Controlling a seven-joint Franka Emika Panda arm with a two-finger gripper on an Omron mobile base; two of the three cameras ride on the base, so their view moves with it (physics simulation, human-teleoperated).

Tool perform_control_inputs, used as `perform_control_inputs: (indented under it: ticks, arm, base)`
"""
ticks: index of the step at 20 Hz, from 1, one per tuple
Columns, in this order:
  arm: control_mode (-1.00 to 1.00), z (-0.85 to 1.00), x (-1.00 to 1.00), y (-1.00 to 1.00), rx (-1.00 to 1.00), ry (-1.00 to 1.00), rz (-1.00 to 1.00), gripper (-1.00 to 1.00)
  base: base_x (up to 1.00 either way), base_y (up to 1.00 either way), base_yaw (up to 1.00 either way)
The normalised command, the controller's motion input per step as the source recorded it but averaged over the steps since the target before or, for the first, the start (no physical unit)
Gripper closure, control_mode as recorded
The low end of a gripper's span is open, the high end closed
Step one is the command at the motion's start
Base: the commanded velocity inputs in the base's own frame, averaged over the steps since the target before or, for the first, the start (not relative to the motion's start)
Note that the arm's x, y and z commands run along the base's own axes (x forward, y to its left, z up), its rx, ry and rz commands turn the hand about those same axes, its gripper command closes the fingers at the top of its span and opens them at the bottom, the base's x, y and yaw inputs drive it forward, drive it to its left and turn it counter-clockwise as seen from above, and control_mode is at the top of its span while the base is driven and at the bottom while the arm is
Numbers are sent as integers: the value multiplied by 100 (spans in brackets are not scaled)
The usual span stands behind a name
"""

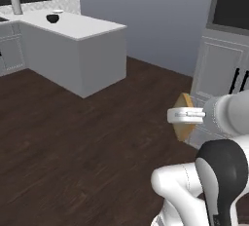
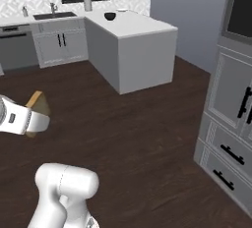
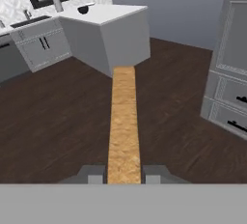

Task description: Start the toaster. Once the lever pops up, take the bread to the plate on the dining counter.

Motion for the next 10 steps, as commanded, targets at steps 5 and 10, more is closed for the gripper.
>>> perform_control_inputs:
  ticks: [5,10]
  arm:
    - [100,0,0,0,0,0,0,100]
    - [100,0,0,0,0,0,0,100]
  base:
    - [100,4,-15]
    - [100,0,-10]
